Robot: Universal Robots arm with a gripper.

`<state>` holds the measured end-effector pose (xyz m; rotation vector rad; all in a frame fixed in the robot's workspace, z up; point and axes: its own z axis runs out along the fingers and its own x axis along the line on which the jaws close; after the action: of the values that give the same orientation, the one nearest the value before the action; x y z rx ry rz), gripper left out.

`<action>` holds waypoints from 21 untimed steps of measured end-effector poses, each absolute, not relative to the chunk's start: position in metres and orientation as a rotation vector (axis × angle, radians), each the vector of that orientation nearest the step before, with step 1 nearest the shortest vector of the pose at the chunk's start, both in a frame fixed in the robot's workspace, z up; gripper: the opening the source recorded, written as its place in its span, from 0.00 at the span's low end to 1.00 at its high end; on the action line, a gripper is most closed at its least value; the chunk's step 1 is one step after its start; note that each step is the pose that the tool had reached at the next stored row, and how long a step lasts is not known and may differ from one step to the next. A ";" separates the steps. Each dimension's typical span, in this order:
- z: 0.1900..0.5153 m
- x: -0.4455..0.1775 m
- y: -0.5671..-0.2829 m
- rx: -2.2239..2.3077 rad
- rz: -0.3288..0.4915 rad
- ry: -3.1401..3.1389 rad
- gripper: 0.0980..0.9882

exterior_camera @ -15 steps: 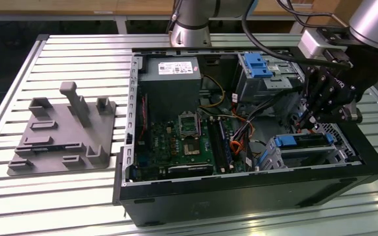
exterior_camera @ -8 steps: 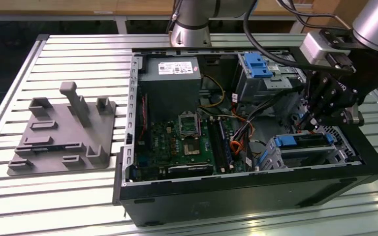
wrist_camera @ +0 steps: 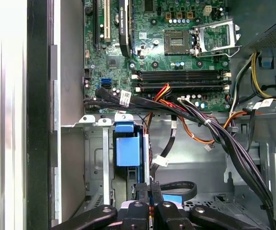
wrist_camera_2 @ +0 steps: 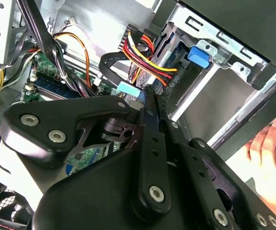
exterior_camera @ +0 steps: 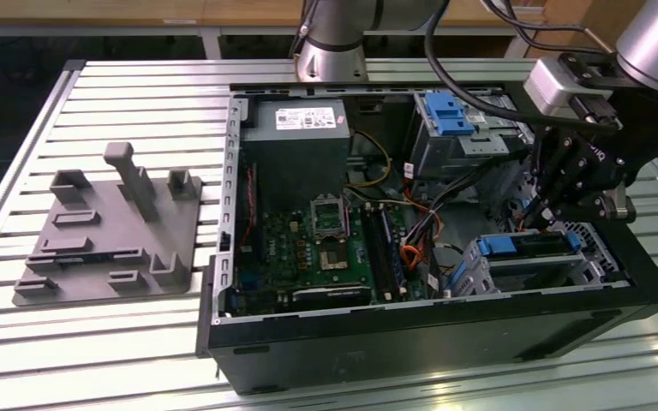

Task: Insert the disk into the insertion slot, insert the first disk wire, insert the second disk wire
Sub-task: 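Insert the second disk wire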

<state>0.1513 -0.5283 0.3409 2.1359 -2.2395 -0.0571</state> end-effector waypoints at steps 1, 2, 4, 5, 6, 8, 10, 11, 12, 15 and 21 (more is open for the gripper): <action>0.341 0.151 -0.528 2.136 -0.057 -2.240 0.05; 0.341 0.151 -0.528 2.136 -0.057 -2.240 0.05; 0.341 0.151 -0.529 2.136 -0.057 -2.239 0.05; 0.341 0.151 -0.529 2.136 -0.057 -2.239 0.05; 0.341 0.151 -0.529 2.136 -0.057 -2.240 0.05; 0.341 0.152 -0.531 2.136 -0.057 -2.239 0.05; 0.342 0.153 -0.531 2.136 -0.057 -2.239 0.05; 0.342 0.152 -0.532 2.136 -0.057 -2.240 0.05; 0.342 0.153 -0.532 2.136 -0.056 -2.240 0.05; 0.342 0.151 -0.532 2.146 -0.037 -2.250 0.05; 0.342 0.137 -0.532 2.162 -0.004 -2.267 0.05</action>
<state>0.1369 -0.5318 0.3416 2.1619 -2.2673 -0.0037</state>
